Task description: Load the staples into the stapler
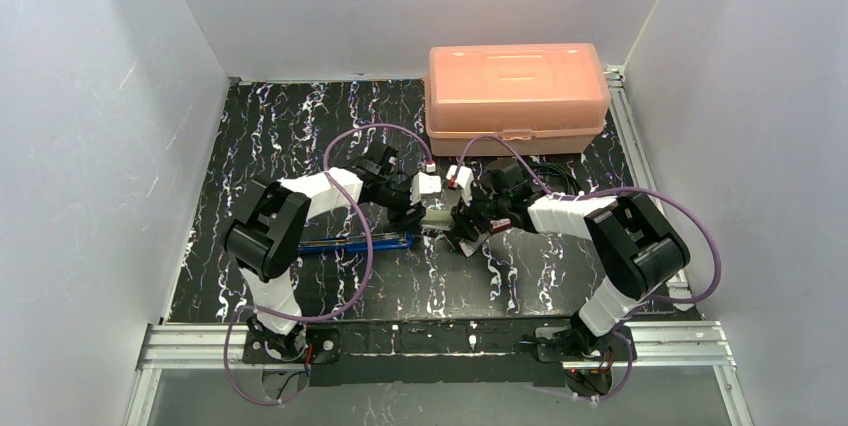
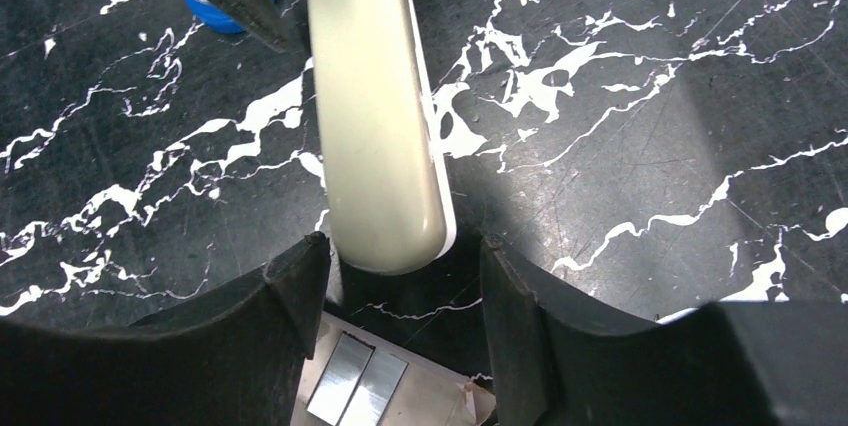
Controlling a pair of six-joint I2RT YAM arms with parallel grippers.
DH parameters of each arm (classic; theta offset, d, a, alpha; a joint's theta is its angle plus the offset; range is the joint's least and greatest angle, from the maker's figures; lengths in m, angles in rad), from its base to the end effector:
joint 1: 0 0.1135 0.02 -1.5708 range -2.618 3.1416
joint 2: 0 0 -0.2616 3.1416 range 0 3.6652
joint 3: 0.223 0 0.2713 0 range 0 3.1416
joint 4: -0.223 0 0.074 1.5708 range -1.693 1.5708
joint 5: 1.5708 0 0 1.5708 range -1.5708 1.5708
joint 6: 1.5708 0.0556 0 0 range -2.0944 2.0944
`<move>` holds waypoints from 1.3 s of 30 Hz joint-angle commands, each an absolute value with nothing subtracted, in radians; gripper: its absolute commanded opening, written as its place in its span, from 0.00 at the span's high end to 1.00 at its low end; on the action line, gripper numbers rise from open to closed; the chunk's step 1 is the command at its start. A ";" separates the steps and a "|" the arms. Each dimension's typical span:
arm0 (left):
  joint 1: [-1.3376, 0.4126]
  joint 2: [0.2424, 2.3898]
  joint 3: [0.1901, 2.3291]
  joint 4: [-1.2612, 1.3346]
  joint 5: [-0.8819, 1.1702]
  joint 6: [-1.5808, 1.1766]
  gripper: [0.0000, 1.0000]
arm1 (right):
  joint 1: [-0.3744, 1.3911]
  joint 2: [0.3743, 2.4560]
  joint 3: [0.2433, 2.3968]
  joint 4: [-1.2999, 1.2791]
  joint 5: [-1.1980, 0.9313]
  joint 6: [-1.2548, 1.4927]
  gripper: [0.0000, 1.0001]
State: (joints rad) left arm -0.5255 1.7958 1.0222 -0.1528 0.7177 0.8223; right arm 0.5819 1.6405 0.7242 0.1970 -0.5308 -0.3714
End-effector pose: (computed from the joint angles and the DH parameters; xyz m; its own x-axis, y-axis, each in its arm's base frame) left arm 0.3097 -0.2219 0.1339 0.0567 0.6052 -0.7941 0.9965 0.0148 0.0823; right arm 0.2674 0.2096 0.1207 -0.2254 -0.5229 -0.8220 -0.9379 0.3449 0.0378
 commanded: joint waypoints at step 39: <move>-0.558 1.828 1.099 -0.241 0.710 0.926 1.00 | 0.439 1.484 0.833 0.012 -0.637 -0.226 0.21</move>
